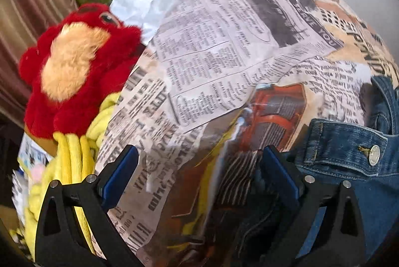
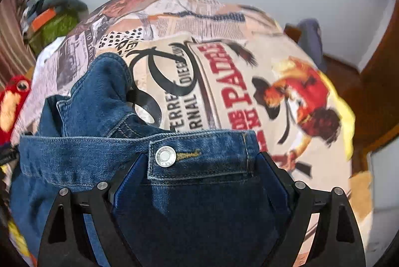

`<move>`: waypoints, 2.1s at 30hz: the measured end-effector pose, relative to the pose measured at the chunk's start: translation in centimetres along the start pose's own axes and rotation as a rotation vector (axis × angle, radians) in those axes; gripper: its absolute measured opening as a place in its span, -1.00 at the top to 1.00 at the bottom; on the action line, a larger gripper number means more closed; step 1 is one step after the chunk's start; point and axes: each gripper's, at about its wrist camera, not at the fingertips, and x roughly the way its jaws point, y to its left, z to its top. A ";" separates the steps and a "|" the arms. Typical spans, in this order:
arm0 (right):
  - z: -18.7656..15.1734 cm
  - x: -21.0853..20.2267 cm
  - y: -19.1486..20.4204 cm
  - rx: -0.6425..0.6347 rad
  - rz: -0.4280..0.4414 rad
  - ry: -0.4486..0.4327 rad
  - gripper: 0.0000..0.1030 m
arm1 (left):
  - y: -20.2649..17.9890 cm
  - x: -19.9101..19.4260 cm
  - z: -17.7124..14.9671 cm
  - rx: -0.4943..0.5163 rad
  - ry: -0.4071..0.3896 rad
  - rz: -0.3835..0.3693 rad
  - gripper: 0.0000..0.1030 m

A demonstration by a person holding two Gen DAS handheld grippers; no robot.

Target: Fold large clothes

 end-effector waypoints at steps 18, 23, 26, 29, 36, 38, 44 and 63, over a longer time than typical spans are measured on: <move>-5.8 -10.9 7.1 -0.134 0.265 -0.056 -0.70 | -9.4 -14.8 -5.1 0.364 -0.255 -0.206 -0.96; -7.8 -9.2 9.9 -0.198 0.271 0.010 -0.70 | -12.4 -13.8 -6.7 0.404 -0.207 -0.273 -0.96; -8.9 -6.9 10.8 -0.240 0.239 0.071 -0.70 | -13.9 -11.7 -7.7 0.409 -0.144 -0.277 -0.96; -9.9 -4.5 10.6 -0.283 0.191 0.125 -0.71 | -14.8 -9.1 -8.5 0.419 -0.091 -0.255 -0.96; -10.9 -4.7 8.5 -0.349 0.152 0.056 -0.89 | -12.4 -6.6 -8.8 0.343 -0.079 -0.270 -1.00; -11.2 -4.5 7.6 -0.358 0.096 0.061 -0.89 | -11.5 -6.5 -8.9 0.331 -0.078 -0.255 -1.00; -11.6 -5.4 3.1 -0.283 0.093 0.058 -0.92 | -8.0 -6.1 -9.8 0.293 -0.071 -0.166 -1.00; -13.7 -15.3 2.4 -0.216 0.038 -0.049 -0.92 | 2.2 -13.2 -13.5 0.019 -0.166 -0.137 -1.00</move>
